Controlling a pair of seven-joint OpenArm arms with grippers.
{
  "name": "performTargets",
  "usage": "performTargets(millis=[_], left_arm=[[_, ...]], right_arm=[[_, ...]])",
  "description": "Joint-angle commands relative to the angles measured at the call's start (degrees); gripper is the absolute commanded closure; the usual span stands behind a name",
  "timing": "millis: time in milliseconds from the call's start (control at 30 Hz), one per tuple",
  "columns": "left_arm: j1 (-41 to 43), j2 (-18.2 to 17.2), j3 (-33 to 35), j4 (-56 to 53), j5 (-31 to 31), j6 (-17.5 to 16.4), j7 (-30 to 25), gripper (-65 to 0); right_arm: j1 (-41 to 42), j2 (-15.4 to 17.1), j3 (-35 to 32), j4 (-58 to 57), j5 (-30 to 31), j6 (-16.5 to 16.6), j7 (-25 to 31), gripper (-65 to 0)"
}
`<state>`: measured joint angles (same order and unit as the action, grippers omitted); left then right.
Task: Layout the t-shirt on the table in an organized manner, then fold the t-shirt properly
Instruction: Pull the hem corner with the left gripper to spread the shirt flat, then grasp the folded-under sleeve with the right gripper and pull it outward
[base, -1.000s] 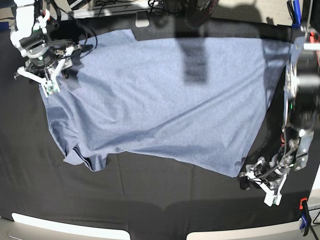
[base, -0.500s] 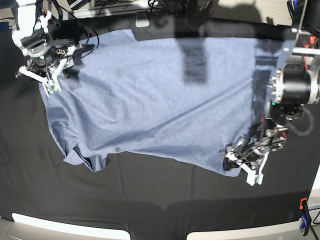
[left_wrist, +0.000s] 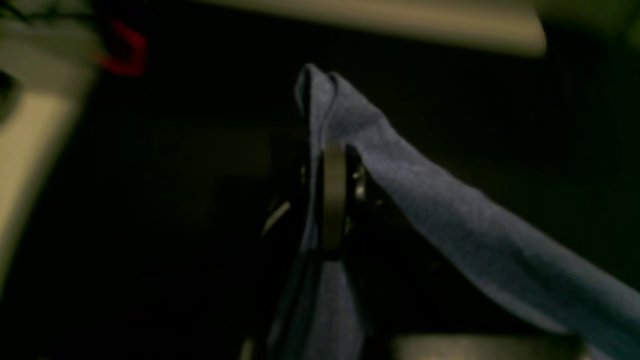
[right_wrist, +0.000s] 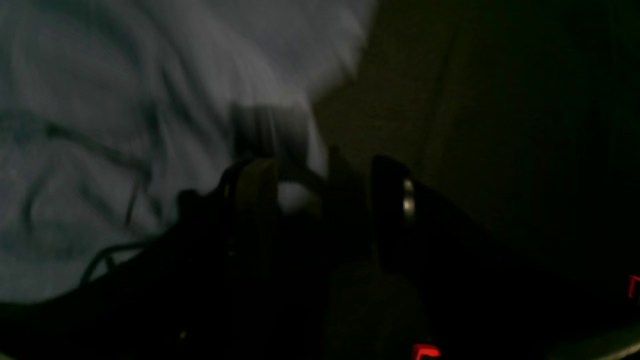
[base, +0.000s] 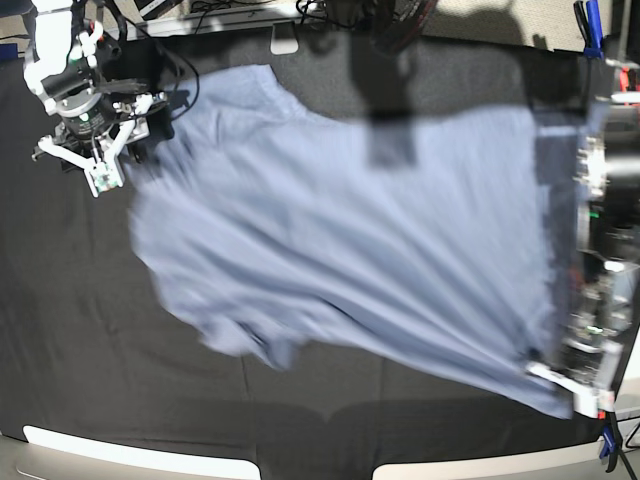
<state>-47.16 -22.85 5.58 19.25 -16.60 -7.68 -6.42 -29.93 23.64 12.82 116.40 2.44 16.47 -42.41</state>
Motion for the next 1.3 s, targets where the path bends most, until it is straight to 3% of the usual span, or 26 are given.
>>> performTargets(millis=[0,167,267,300,467,567,733,800,1000,1167,1267], left_arm=[[-1.6,-0.3,-0.1,0.8,-0.2,0.0,-1.2,0.0],[-1.3,-0.4,-0.1,0.8,-0.2,-0.6,1.0,0.0],[-1.2,-0.4,-0.1,0.8,-0.2,-3.3,2.9,-24.0],[-1.2,-0.4,-0.1,0.8,0.0,-4.1,3.7,-27.5],[-1.2,-0.7,-0.1,1.8,0.0,-9.1,9.9,-27.7],[0.1,-1.9,-0.1,5.0,-0.8,-12.8,12.1,-27.7],[8.9,-5.7,-0.4,18.4,-4.7,-13.1,15.9,-27.7],[13.5,-7.1,-1.1,23.9,-4.7,-12.9,16.3,-27.7],[27.6,-8.0,-9.5,37.7,-7.0,-11.2,19.8,-27.7],[39.0,-8.0,-17.0,46.3,-9.4,-12.6,21.5,-27.7],[44.9,-7.9,-19.3,50.5,-9.5,-14.1,21.6,-27.7]], right_arm=[[0.5,0.7,0.3,1.0,-0.3,-0.4,1.3,-29.7],[2.7,0.6,0.3,1.0,-0.2,-0.4,1.3,-29.8],[3.3,0.7,0.3,1.0,0.5,-0.4,1.3,-29.8],[3.4,0.7,0.3,1.0,1.4,-0.4,1.3,-29.8],[3.7,0.6,0.3,1.0,7.2,-0.3,2.9,-29.8],[3.8,0.7,0.3,1.0,7.2,2.4,7.3,-29.7],[3.4,0.7,0.2,4.0,7.2,9.8,9.0,-28.5],[2.9,0.7,0.2,5.6,7.2,11.1,8.9,-28.3],[2.1,0.6,0.2,7.2,8.7,10.8,5.9,-28.4],[3.2,0.6,0.3,7.0,7.6,0.7,5.9,-28.4],[6.1,0.6,0.2,4.5,8.0,0.4,5.6,-28.4]])
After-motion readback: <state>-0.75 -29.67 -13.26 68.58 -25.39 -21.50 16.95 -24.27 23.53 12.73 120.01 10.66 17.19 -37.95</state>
